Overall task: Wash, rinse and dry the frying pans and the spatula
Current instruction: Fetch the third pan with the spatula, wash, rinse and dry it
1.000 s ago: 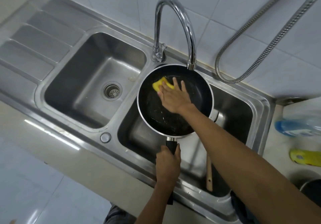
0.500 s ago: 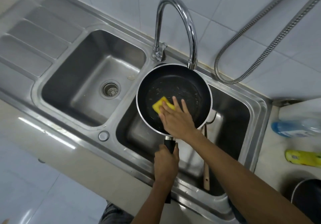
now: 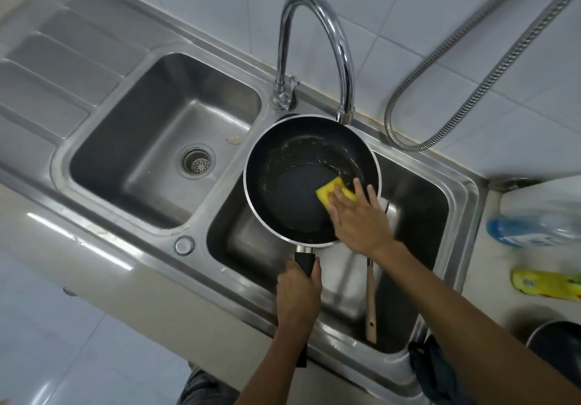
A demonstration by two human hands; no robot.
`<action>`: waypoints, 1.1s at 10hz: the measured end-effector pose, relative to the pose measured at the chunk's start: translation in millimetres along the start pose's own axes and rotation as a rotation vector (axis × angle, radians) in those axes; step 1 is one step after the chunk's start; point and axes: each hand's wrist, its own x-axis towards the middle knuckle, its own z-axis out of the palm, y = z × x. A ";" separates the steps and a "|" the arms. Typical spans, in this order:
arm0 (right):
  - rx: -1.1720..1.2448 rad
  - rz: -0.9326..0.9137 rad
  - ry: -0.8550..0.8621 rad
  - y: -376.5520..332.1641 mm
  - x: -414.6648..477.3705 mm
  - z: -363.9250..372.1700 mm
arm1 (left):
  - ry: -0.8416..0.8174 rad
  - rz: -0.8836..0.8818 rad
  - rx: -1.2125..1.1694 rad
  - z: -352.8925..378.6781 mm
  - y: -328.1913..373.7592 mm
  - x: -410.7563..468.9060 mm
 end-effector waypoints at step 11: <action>0.371 0.046 0.047 -94.9 0.5 10.8 | 0.044 0.170 0.063 5.4 -12.5 -6.4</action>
